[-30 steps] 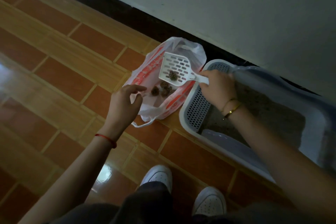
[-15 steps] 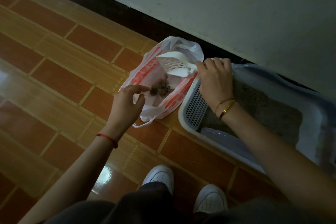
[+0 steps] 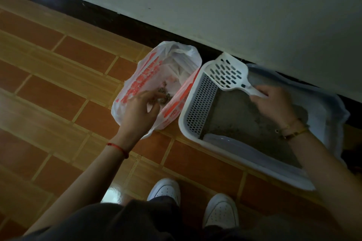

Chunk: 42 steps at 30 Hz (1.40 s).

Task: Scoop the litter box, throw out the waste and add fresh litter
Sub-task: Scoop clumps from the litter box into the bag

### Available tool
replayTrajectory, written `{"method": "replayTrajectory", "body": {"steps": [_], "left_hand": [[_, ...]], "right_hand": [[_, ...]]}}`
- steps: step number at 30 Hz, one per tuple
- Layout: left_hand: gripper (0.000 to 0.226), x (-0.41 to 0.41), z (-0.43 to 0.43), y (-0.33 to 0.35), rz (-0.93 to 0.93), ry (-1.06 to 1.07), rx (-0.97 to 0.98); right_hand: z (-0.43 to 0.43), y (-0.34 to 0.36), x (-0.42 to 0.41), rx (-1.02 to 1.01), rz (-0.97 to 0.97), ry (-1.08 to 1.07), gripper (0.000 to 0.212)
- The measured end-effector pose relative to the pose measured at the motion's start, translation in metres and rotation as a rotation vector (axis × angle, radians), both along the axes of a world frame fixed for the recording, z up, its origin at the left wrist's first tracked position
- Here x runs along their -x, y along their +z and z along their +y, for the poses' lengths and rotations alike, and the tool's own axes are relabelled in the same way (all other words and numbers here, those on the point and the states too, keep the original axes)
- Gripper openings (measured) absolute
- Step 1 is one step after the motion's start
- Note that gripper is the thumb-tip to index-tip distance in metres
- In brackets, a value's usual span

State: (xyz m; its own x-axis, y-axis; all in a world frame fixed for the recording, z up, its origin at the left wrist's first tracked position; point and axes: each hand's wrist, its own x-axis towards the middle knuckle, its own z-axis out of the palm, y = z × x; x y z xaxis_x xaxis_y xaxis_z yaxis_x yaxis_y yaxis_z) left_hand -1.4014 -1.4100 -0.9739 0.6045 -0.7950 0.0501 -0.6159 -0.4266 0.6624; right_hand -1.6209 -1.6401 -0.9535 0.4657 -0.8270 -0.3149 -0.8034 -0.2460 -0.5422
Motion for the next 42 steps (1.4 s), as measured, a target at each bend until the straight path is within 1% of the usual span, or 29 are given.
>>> {"method": "replayTrajectory", "body": {"steps": [2,5,7,10,14,17,19,23,25,29,34,39,42], "left_hand": [[0.025,0.006,-0.010,-0.001,-0.012,-0.055,-0.002],[0.026,0.018,-0.027,-0.003,-0.020,-0.123,-0.009],[0.026,0.028,-0.038,-0.004,-0.013,-0.164,-0.021],[0.026,0.040,-0.053,-0.008,-0.009,-0.246,-0.013],[0.027,0.054,-0.070,-0.010,-0.009,-0.340,0.010],[0.030,0.065,-0.078,-0.008,-0.006,-0.366,-0.017],[0.028,0.071,-0.080,-0.008,-0.001,-0.368,-0.031],[0.026,0.075,-0.084,-0.011,-0.004,-0.378,-0.057],[0.027,0.077,-0.086,-0.011,-0.005,-0.375,-0.070],[0.028,0.078,-0.087,-0.011,0.001,-0.370,-0.085],[0.027,0.077,-0.085,-0.013,-0.009,-0.375,-0.084],[0.026,0.073,-0.083,-0.015,-0.020,-0.364,-0.066],[0.026,0.070,-0.082,-0.017,-0.024,-0.347,-0.050]], "right_hand": [[-0.003,0.001,0.029,-0.004,0.018,-0.049,0.028],[-0.006,0.001,0.065,-0.001,0.068,-0.072,0.023],[-0.006,0.001,0.084,0.009,0.115,-0.091,0.021],[-0.008,-0.001,0.109,0.012,0.198,-0.105,0.022],[-0.006,0.000,0.136,0.117,0.429,-0.054,0.020],[0.003,0.000,0.148,0.211,0.604,0.026,0.018],[0.007,-0.002,0.154,0.263,0.711,0.076,0.017],[0.010,-0.005,0.154,0.259,0.836,0.114,0.011],[0.011,-0.006,0.150,0.254,0.838,0.121,0.007],[0.010,-0.009,0.138,0.209,0.776,0.099,0.007],[0.007,-0.024,0.124,0.096,0.688,0.070,0.012],[0.000,-0.041,0.126,0.113,0.561,0.066,0.016],[-0.001,-0.045,0.138,0.045,0.447,0.009,0.020]]}}
